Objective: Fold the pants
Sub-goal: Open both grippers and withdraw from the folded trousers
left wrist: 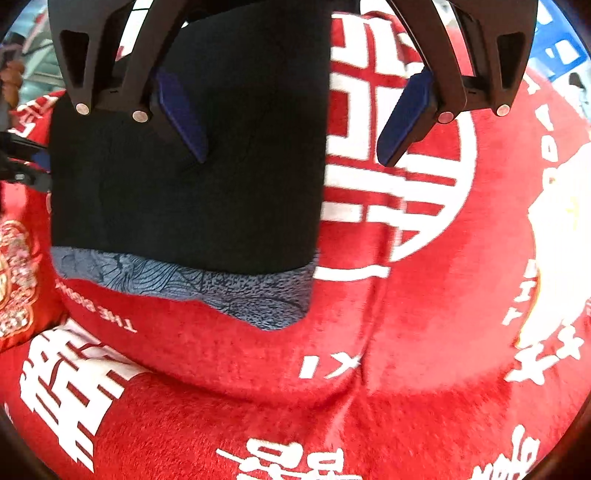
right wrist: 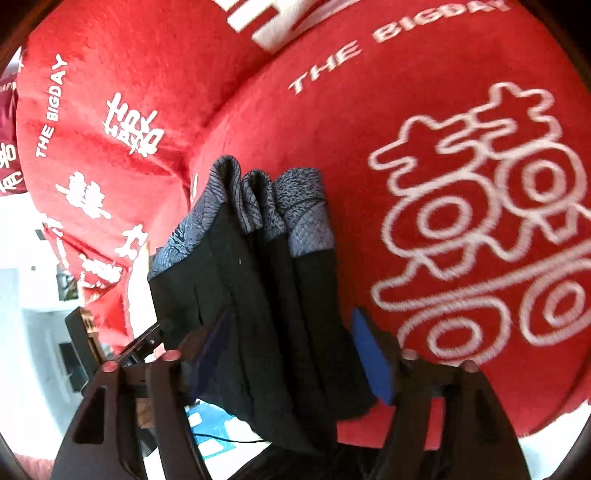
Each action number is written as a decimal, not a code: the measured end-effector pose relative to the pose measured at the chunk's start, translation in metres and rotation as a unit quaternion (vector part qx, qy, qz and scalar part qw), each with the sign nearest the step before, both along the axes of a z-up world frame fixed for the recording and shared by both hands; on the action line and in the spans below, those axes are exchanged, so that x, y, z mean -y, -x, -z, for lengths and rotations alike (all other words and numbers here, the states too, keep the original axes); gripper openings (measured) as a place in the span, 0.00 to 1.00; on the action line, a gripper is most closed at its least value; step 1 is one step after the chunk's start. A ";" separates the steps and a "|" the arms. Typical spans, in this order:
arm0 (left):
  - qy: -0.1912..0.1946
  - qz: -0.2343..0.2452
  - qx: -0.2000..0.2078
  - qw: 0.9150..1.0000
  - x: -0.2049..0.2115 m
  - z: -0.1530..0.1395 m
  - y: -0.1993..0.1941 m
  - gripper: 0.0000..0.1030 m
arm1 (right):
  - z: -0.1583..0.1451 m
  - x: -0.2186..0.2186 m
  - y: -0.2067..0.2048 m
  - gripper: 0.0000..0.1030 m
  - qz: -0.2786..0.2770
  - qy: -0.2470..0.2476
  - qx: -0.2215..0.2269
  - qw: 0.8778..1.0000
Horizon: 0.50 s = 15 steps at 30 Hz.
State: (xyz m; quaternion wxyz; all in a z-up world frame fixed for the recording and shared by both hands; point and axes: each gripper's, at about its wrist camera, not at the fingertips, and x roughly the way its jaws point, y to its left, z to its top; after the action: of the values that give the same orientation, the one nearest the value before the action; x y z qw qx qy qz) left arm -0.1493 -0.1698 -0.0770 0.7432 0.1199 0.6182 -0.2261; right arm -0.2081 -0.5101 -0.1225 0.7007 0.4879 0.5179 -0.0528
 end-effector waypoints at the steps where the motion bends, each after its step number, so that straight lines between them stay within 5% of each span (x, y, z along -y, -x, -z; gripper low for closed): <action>1: -0.009 0.003 0.008 1.000 0.000 -0.002 0.003 0.91 | -0.005 -0.001 0.006 0.79 0.004 0.015 -0.007 1.000; 7: -0.041 0.022 0.021 0.999 0.004 -0.017 0.026 0.91 | -0.028 -0.020 0.027 0.82 -0.011 0.141 -0.087 0.986; 9: -0.049 0.034 0.029 0.998 0.005 -0.025 0.036 0.91 | -0.035 -0.030 0.032 0.91 -0.019 0.175 -0.106 0.979; 15: -0.065 0.063 0.036 0.995 0.001 -0.044 0.061 0.91 | -0.055 -0.062 0.039 1.00 -0.029 0.228 -0.127 0.965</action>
State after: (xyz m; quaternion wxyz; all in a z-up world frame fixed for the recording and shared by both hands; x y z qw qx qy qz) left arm -0.2105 -0.1712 -0.0334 0.7395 0.2149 0.5959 -0.2275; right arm -0.2475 -0.4479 -0.0672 0.7230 0.2894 0.5909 -0.2108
